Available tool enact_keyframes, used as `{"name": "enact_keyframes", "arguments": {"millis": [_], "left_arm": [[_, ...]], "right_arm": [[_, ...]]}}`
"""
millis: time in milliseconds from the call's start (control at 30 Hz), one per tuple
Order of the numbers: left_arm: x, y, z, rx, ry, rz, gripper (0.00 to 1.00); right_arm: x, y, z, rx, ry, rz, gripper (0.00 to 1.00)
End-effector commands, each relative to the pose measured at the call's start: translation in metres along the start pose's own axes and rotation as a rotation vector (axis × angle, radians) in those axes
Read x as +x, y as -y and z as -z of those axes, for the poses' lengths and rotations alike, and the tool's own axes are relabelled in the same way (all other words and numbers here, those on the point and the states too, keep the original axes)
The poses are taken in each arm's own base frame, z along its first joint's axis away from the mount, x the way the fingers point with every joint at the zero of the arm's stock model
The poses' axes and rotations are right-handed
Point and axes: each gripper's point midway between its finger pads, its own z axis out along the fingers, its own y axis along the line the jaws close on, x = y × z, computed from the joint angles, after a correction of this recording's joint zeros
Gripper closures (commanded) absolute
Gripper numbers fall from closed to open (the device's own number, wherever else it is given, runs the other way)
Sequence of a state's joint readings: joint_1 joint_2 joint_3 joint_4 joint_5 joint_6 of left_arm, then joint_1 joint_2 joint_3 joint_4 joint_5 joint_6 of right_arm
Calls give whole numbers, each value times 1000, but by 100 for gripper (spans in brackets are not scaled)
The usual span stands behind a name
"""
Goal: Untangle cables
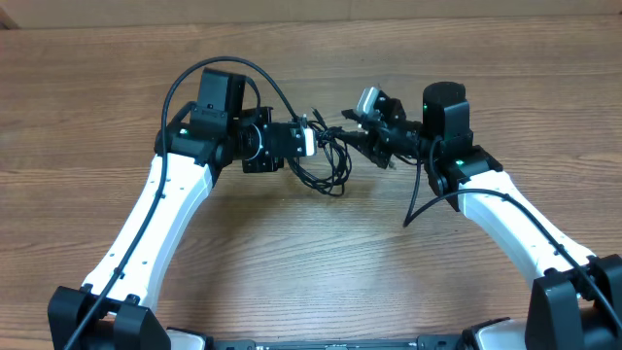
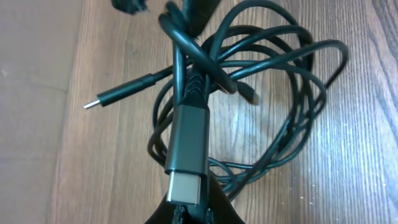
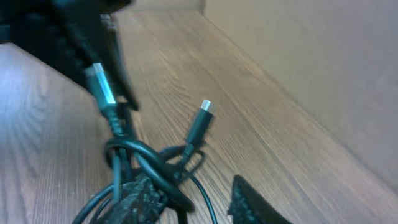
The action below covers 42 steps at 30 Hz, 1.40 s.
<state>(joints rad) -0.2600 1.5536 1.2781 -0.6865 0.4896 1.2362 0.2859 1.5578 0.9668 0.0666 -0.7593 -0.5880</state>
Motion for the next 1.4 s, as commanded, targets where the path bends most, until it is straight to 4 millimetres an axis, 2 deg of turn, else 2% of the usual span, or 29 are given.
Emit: {"name": "enact_keyframes", "arguments": {"millis": [0, 100, 333, 567, 733, 867, 967, 1033, 1100, 1133, 1167, 1200, 1367], "left_arm": [[-15, -3, 2, 3, 72, -44, 96], [-15, -5, -4, 5, 86, -7, 96], [-15, -16, -10, -23, 98, 93, 96], [-23, -37, -8, -91, 141, 251, 96], [-26, -50, -6, -138, 160, 315, 96], [-22, -62, -4, -198, 140, 358, 96], [-19, -69, -2, -232, 126, 368, 96], [-20, -71, -2, -240, 130, 364, 96], [-21, -72, -1, -245, 135, 359, 96], [-21, -72, -1, -246, 136, 359, 96], [-21, -72, -1, -245, 136, 359, 96], [-21, -72, -1, -244, 136, 359, 96], [-20, -70, -2, -238, 125, 335, 96]], "right_arm": [[-23, -7, 6, -48, 69, 85, 71], [-22, -10, 6, -62, 65, 74, 84], [-15, -14, 6, -75, 42, 45, 95], [-12, -16, 6, -82, 31, 25, 96], [-13, -16, 6, -89, 28, -113, 96], [-18, -26, 7, -147, 46, -242, 96], [-24, -36, 9, -213, 71, -270, 96], [-27, -40, 11, -239, 83, -269, 92], [-27, -41, 11, -244, 85, -269, 81], [-27, -41, 11, -243, 85, -269, 72], [-27, -41, 11, -243, 85, -268, 57], [-27, -40, 11, -242, 85, -268, 48], [-27, -33, 9, -200, 82, -249, 37]]}}
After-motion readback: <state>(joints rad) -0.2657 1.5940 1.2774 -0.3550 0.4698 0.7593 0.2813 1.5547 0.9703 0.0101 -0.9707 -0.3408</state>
